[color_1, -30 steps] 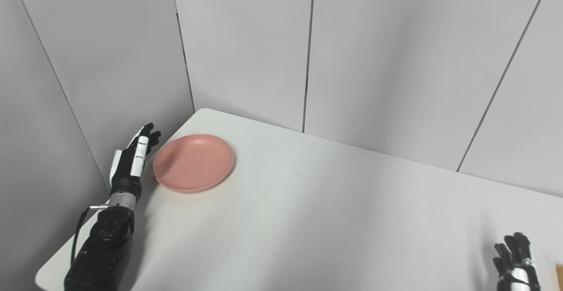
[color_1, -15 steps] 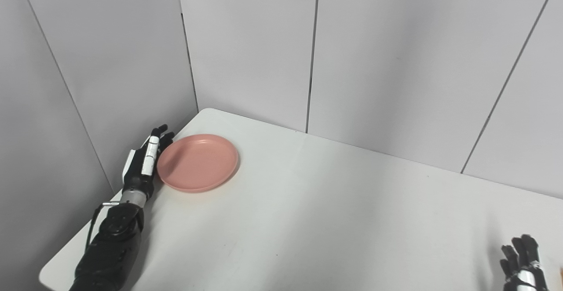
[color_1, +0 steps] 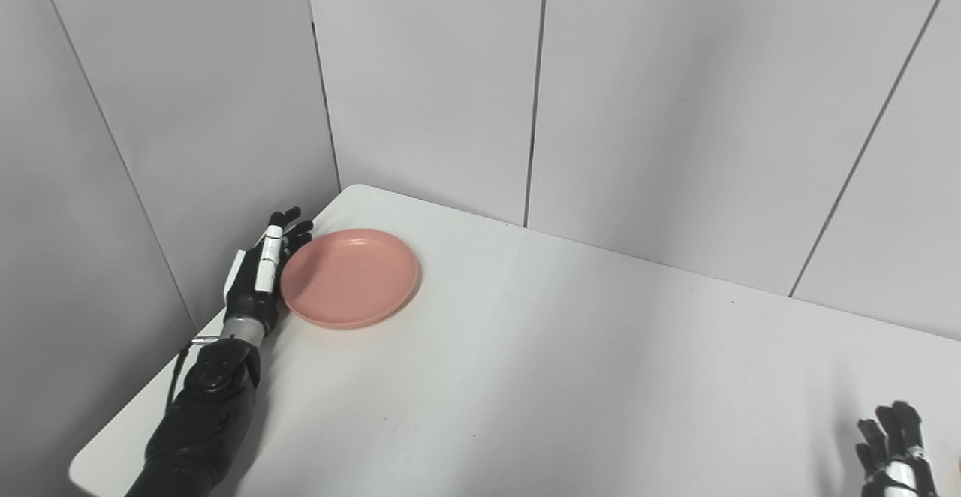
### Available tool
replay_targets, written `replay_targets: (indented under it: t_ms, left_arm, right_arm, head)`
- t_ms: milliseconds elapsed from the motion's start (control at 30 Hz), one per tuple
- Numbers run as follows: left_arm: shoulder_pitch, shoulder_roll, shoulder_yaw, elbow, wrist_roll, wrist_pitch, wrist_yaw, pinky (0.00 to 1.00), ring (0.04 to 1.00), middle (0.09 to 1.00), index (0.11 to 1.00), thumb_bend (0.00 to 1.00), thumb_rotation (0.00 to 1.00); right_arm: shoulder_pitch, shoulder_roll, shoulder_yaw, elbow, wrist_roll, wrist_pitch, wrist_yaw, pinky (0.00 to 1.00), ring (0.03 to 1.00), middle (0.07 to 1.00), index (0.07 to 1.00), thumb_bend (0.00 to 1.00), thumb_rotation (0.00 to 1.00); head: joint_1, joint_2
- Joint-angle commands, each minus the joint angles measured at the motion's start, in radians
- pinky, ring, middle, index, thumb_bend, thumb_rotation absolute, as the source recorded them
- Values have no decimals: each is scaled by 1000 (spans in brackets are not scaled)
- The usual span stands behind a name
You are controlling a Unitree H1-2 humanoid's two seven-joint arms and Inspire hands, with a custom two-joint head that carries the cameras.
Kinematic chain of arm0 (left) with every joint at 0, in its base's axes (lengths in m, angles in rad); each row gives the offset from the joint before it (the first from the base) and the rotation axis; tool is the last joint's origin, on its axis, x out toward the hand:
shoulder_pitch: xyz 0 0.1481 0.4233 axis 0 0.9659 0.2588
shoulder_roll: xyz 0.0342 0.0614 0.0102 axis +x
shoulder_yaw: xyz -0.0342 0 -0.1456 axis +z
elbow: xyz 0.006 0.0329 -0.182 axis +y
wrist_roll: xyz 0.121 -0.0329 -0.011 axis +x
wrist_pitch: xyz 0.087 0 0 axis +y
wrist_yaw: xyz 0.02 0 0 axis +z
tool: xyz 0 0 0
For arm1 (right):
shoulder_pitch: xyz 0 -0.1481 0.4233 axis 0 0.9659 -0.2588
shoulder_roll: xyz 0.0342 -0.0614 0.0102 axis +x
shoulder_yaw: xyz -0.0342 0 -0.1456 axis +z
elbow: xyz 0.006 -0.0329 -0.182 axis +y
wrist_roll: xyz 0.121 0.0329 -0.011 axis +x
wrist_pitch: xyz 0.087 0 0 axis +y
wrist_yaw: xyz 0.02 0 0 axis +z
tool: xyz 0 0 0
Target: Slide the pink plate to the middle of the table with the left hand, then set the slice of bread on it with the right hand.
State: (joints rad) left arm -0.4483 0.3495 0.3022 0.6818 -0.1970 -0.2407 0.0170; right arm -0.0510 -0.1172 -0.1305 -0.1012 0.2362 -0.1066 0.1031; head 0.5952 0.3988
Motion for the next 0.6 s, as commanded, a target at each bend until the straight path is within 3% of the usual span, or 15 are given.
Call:
replay_targets:
  t_ms: [0,267,367,567]
  left_arm:
    - [-48,13,-10,-9,-4,-26,-25,928,882,853,863,750,1000]
    - [-55,-9,-31,10,-19,-49,-73,914,843,840,871,774,1000]
    - [-60,-24,-38,24,-32,-59,-114,861,823,828,856,772,1000]
    - [-61,-45,-68,31,-18,-53,-128,905,826,826,847,786,1000]
  right_arm:
    - [-24,-5,-5,-33,0,-22,-1,1000,953,962,964,643,879]
    - [-24,-6,-6,-34,8,-29,2,1000,955,963,966,630,884]
    - [-25,-5,-8,-30,12,-30,1,1000,950,960,962,636,875]
    - [-29,-3,-9,-26,3,-36,-3,995,945,954,961,624,884]
  head:
    - [0,1]
    - [2,2]
    - [-1,2]
    - [-7,1]
